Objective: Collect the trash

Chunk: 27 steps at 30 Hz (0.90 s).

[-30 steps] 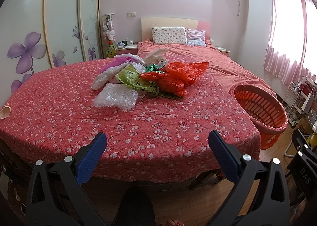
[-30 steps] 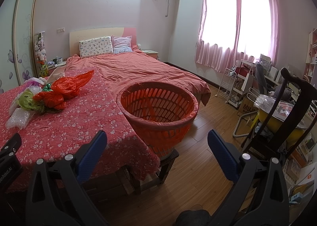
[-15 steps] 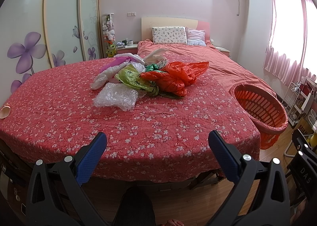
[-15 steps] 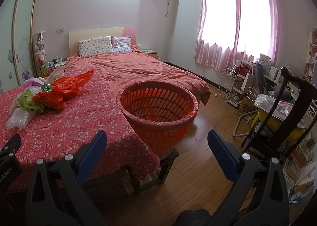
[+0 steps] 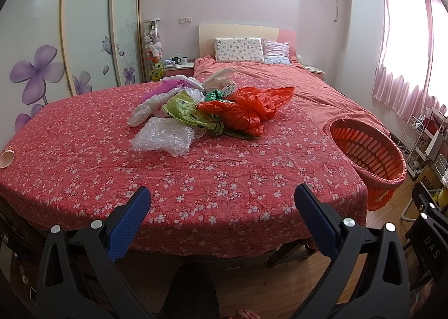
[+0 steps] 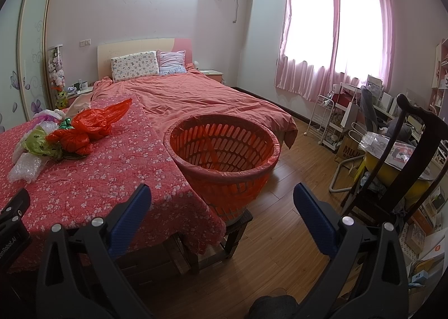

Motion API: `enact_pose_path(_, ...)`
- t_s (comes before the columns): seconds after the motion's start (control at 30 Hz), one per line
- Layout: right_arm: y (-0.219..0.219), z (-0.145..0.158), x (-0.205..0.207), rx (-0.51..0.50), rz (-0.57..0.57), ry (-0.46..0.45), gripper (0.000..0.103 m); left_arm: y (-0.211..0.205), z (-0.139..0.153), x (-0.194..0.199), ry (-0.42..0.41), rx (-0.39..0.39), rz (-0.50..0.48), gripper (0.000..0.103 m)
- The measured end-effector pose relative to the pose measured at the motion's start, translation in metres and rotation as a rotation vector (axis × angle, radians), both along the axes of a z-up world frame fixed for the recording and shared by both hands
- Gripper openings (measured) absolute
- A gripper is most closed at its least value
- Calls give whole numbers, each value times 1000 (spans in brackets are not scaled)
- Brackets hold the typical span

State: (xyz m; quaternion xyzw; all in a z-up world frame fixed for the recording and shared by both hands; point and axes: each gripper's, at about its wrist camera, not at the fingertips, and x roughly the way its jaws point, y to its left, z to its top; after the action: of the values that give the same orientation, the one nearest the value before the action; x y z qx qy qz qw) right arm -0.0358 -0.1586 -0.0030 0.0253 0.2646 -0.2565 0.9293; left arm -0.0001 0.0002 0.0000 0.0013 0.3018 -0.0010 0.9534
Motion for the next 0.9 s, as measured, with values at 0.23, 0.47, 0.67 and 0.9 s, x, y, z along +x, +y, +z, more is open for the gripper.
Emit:
enact_pose_path(0.23, 0, 0, 0, 1, 0, 1, 99, 0, 0, 0, 0, 0, -1, 101)
enact_pose_path(0.47, 0, 0, 1, 0, 0, 1, 99, 0, 0, 0, 0, -1, -1, 101)
enact_pose_path(0.67, 0, 0, 2, 0, 0, 1, 99, 0, 0, 0, 1, -1, -1, 101)
enact_pose_path(0.9, 2, -2, 6, 6, 7, 6, 99, 2, 0, 5, 6, -4, 5, 101)
